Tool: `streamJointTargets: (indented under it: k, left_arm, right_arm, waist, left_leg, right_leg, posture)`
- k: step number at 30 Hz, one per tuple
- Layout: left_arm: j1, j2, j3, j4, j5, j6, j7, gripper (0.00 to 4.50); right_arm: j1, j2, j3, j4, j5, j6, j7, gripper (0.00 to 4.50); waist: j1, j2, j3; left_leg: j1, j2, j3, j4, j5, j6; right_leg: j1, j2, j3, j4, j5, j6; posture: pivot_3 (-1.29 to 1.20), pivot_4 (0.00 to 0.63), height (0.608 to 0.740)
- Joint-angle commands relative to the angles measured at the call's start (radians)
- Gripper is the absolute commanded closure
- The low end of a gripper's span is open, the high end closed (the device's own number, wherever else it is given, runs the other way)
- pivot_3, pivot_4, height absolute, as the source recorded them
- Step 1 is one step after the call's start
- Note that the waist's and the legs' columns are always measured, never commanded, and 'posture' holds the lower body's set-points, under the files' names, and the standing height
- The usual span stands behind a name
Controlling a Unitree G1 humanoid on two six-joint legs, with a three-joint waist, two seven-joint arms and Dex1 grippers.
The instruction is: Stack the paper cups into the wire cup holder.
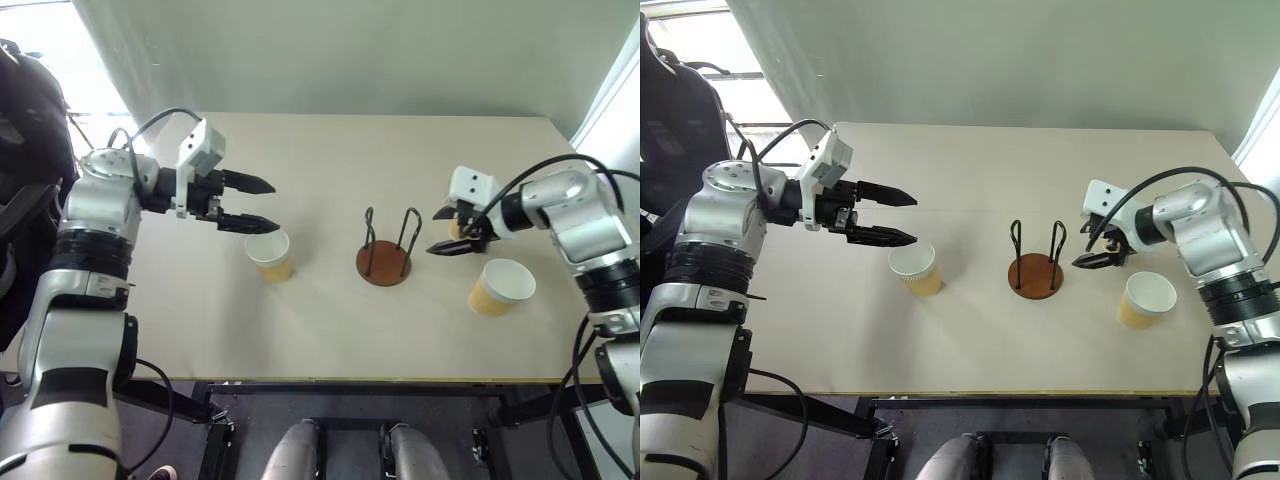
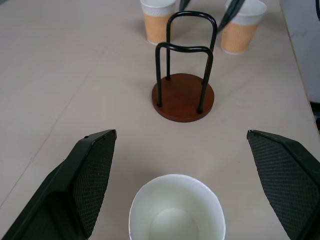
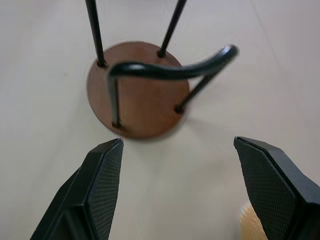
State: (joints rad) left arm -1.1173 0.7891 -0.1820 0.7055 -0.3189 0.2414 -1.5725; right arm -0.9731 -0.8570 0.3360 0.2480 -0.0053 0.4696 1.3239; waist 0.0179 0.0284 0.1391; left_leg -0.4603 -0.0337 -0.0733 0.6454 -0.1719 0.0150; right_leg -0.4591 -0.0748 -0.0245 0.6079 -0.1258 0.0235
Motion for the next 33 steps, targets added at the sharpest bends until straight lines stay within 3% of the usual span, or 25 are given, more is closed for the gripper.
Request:
streamJointTargets:
  k: [1,10,21,33]
  left_arm:
    - [-0.056,0.012,-0.003,-0.034,-0.034,0.010,-0.042,0.00]
    - [-0.070,0.019,-0.013,0.001,-0.036,-0.012,-0.042,0.00]
    - [0.021,0.217,-0.245,-0.059,0.033,-0.343,-0.042,0.00]
    - [0.008,0.214,-0.278,-0.034,0.034,-0.374,-0.042,0.00]
  right_arm:
    - [-0.048,-0.047,-0.021,-0.002,-0.024,-0.060,0.043,0.90]
    - [-0.098,-0.039,-0.033,0.048,-0.051,-0.104,0.036,0.90]
    - [-0.122,-0.059,-0.057,-0.019,-0.022,-0.130,0.105,0.90]
    - [-0.177,-0.063,-0.122,-0.150,0.142,0.011,0.230,0.90]
  waist:
    - [-0.001,0.000,0.000]
    - [-0.006,0.000,0.000]
    - [-0.008,0.000,0.000]
    - [-0.009,0.000,0.000]
  left_leg:
    - [0.000,0.000,0.000,0.000,0.000,0.001]
    - [0.000,0.000,0.000,0.000,0.003,0.010]
    - [0.000,0.000,0.000,0.000,0.000,0.011]
    - [-0.001,0.000,0.000,0.001,-0.001,0.007]
  right_leg:
    - [0.000,0.000,0.000,0.000,0.000,0.000]
    - [0.000,0.000,0.000,0.000,-0.002,0.001]
    - [-0.001,0.000,0.000,0.000,-0.005,0.002]
    - [-0.002,0.000,-0.001,0.002,-0.005,0.000]
  posture:
    - [0.00,0.150,0.740]
    - [0.00,0.150,0.740]
    - [0.00,0.150,0.740]
    - [0.00,0.150,0.740]
